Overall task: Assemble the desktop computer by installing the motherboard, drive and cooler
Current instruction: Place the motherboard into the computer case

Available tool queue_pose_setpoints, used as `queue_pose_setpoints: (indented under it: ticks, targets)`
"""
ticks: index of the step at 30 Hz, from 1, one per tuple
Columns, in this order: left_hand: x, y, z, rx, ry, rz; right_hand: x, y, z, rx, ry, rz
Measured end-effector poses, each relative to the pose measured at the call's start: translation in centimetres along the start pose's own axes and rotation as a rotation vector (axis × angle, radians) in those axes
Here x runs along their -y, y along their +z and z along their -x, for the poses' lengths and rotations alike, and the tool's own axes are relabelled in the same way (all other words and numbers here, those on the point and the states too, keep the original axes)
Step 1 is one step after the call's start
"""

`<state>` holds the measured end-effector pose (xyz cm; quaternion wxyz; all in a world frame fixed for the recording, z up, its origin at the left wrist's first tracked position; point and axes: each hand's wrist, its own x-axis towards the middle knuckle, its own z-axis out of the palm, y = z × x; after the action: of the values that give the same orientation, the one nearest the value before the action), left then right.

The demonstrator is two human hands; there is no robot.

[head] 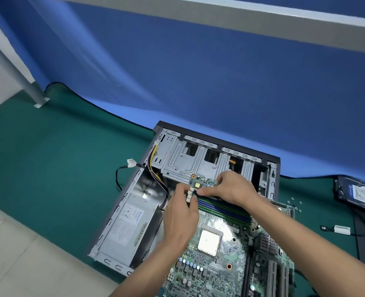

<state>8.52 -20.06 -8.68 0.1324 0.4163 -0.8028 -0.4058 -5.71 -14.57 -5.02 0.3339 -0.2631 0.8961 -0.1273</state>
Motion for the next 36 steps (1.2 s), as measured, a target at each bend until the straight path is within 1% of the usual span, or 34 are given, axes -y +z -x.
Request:
queue_pose_setpoints:
  ticks: [2, 3, 4, 6, 8, 11, 15, 18, 20, 22, 24, 26, 28, 30, 32, 34, 36]
  targets:
    - [-0.1, -0.3, -0.3, 0.002, -0.101, 0.070, -0.2, 0.1, 0.5, -0.075, -0.052, 0.014]
    - [-0.1, -0.4, -0.4, 0.008, -0.120, 0.055, -0.3, 0.2, 0.7, -0.124, -0.083, 0.025]
    - [0.0, -0.5, -0.5, 0.022, -0.106, -0.007, -0.3, 0.2, 0.9, -0.166, -0.111, 0.030]
    - [0.3, -0.5, -0.5, 0.044, -0.034, -0.157, -0.6, 0.3, 1.6, -0.204, -0.143, 0.009]
    - [0.4, -0.5, -0.4, 0.031, 0.033, -0.228, -1.0, 0.6, 2.2, -0.234, -0.121, 0.003]
    - [0.4, -0.5, -0.3, 0.024, 0.102, -0.261, -1.2, 1.3, 2.9, -0.314, -0.049, 0.048]
    - [0.3, -0.6, -0.2, 0.018, 0.212, -0.305, -0.8, 2.2, 3.5, -0.386, 0.011, 0.013]
    - [0.4, -0.7, -0.4, 0.033, 0.259, -0.345, -0.2, 2.5, 3.9, -0.410, 0.038, 0.020]
    - [0.6, -0.9, -0.5, 0.052, 0.269, -0.340, 0.2, 3.1, 4.6, -0.460, 0.058, 0.034]
    - [0.6, -1.2, -0.5, 0.067, 0.223, -0.248, 0.3, 4.0, 6.1, -0.559, 0.068, 0.030]
    - [0.6, -1.4, -0.7, 0.121, 0.054, -0.078, 0.0, 5.0, 8.0, -0.663, 0.097, 0.015]
    - [1.0, -1.3, -1.0, 0.255, -0.168, 0.142, -1.0, 5.5, 10.0, -0.731, 0.191, 0.042]
    - [1.3, -1.5, -1.3, 0.402, -0.304, 0.292, -2.3, 5.6, 11.9, -0.758, 0.343, 0.055]
    - [1.4, -1.8, -1.7, 0.467, -0.337, 0.383, -3.7, 5.5, 13.2, -0.728, 0.506, -0.008]
    - [1.2, -2.3, -1.8, 0.518, -0.352, 0.437, -4.7, 5.4, 13.9, -0.622, 0.629, -0.186]
    - [0.9, -2.8, -1.9, 0.588, -0.365, 0.473, -5.6, 5.5, 14.0, -0.505, 0.688, -0.419]
    - [0.8, -3.1, -2.1, 0.596, -0.342, 0.442, -6.5, 5.4, 14.0, -0.456, 0.678, -0.527]
